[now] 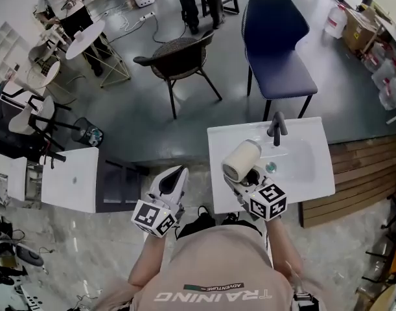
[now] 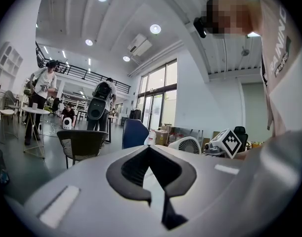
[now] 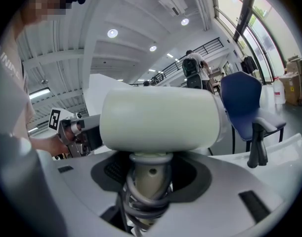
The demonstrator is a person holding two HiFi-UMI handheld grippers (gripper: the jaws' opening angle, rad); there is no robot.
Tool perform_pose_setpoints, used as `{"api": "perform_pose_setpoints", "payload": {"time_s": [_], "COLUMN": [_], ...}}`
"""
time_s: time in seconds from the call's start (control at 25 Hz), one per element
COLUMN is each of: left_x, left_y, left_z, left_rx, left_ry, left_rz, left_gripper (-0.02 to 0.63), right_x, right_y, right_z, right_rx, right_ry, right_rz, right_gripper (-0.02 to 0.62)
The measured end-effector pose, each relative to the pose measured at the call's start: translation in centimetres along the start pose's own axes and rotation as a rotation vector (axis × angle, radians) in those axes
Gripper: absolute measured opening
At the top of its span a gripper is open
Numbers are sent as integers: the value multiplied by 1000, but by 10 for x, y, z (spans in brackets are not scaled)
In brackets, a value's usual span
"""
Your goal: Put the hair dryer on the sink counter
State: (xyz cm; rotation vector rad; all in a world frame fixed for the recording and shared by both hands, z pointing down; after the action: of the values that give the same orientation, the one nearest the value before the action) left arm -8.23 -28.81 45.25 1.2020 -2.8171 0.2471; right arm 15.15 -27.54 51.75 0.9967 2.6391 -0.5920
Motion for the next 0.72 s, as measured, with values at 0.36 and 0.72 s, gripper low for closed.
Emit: {"api": "perform_pose_setpoints", "payload": {"time_s": [0.36,0.72], "left_x": [31,88], "left_y": [-9,-19], "left_z": [-4,1], "left_rx": [2,-42], "left_ry": [36,46], "left_rz": [-43,-111], "left_gripper": [8,8], "right_x": [-11,-35], "right_y": [-51,-104], "right_z": [-7,-25], "right_rx": [96,210], "right_ry": [-103,-241], "right_rz": [-91,-246], "right_gripper": [221,220]}}
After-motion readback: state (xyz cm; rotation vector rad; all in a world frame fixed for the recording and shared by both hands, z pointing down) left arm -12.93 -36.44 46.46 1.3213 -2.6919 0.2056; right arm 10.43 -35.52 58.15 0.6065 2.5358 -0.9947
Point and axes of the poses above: the fingertips, and each gripper's own axes: y backward along the fingers, x to its left, z out of its top, the point moved 8 cm from there along y, backward along the fingers, and after that the axes turned 1 degree about -y, right-handed, at the moved point
